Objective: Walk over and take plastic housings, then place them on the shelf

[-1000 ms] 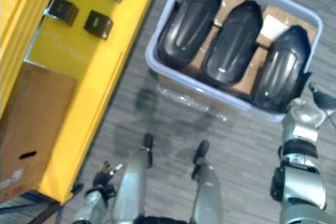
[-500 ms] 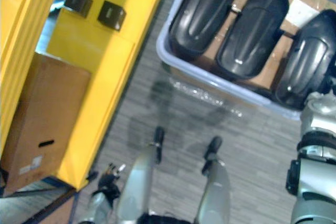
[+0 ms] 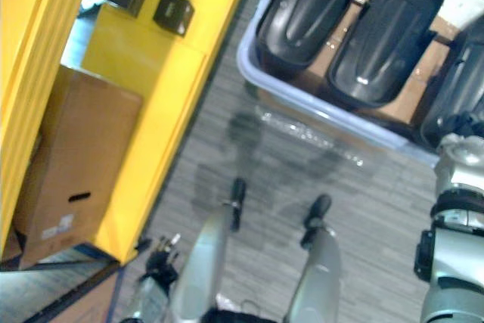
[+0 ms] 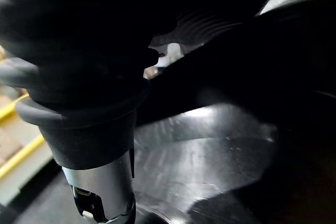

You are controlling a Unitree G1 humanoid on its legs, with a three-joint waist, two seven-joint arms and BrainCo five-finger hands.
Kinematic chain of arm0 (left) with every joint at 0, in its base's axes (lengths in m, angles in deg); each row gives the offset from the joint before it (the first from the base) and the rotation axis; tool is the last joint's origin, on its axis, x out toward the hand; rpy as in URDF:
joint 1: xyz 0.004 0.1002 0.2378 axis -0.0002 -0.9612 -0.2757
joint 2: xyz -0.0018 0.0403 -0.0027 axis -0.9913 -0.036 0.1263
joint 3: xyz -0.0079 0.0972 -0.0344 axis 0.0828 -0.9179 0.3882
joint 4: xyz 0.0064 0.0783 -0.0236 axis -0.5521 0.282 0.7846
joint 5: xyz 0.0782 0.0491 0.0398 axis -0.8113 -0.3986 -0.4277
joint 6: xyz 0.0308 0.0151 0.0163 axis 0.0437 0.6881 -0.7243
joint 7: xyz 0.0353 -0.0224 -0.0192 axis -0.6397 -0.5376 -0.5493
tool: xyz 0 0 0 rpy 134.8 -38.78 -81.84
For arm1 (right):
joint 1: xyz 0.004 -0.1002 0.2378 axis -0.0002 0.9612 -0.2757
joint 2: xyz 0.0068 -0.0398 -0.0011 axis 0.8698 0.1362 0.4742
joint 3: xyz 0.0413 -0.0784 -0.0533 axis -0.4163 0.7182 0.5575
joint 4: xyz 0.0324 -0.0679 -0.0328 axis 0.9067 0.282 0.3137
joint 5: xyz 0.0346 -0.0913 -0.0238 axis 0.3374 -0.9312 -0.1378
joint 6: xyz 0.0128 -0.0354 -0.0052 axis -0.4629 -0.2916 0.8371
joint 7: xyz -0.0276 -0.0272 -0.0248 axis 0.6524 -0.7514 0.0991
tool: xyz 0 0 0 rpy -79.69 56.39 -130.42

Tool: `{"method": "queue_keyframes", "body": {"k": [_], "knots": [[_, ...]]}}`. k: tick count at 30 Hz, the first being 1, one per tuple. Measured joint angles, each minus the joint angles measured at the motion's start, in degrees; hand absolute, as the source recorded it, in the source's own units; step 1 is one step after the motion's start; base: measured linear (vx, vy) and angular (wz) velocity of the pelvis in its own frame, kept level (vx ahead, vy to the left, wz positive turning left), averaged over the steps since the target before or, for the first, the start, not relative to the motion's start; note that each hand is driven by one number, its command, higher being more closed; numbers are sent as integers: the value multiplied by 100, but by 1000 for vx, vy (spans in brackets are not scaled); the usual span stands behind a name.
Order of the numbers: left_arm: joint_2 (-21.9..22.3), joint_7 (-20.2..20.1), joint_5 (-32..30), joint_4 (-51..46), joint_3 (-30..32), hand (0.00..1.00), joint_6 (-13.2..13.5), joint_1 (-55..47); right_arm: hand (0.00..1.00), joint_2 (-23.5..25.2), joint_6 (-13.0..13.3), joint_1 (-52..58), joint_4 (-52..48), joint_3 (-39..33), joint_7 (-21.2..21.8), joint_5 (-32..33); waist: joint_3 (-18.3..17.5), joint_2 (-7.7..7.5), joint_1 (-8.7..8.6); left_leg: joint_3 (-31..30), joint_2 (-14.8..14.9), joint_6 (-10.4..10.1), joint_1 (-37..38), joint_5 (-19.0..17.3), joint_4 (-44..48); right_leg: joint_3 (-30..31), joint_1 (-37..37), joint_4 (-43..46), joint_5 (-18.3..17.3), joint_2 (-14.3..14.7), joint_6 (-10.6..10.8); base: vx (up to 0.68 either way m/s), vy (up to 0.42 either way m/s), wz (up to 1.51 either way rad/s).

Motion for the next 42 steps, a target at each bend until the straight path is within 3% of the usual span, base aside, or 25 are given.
{"method": "queue_keyframes", "body": {"k": [1,2,6,12,16,22,24,28,36,42], "knots": [[27,-3,0,-1,41,0,16,0,0,-3,0,0,0,5,-3,-4,-4,9,2,-9,-7,0,-30,0,23,-3,-33,53,-24,-14,3,-17,1,4],[41,-6,0,-1,67,0,23,0,100,-4,-1,-1,-1,10,-7,-5,-5,10,3,-13,-6,0,-52,0,35,-4,-55,81,-30,-18,-1,-17,0,4],[98,-89,6,3,122,0,145,1,100,-48,-107,-41,-19,104,2,-210,-15,25,27,-19,-7,1,-91,4,51,-4,-98,132,-40,-31,-6,-4,0,1],[203,-165,7,12,68,0,176,15,100,-270,-303,-90,-43,163,-17,-460,-139,220,116,-28,-32,18,-213,43,68,-17,-208,174,-40,-64,-4,-6,5,2],[210,-166,8,9,63,0,195,17,100,-271,-426,-96,-38,260,-121,-499,-142,224,117,-26,-28,5,-212,77,61,-21,-211,185,-39,-56,-6,1,-1,1],[202,-172,9,4,-3,0,208,17,100,-233,-890,-103,-42,356,-123,-819,-148,225,137,-25,-26,8,-177,88,69,-17,-177,201,-37,-56,-8,0,0,0],[199,-174,9,-2,-29,0,220,17,100,-190,-1145,-101,-43,386,-127,-1229,-151,228,136,-26,-22,9,-147,89,78,-22,-135,200,-36,-53,-9,0,0,0],[194,-165,2,-73,-87,0,261,15,100,-183,-1355,-95,-52,530,-132,-1630,-171,225,124,-33,-14,9,-41,88,79,-38,-7,174,-34,-42,-8,0,0,0],[130,-162,190,-225,-124,0,266,9,100,-187,-1436,-91,-121,693,-127,-1806,-276,191,78,-31,25,8,136,97,37,-69,209,62,13,4,-19,0,0,0],[-47,-168,232,-448,-114,0,456,-83,100,-199,-1318,-82,-321,731,-108,-1797,-327,-75,21,-41,63,-38,479,175,-242,-138,535,-169,28,74,-38,0,0,0]]}}
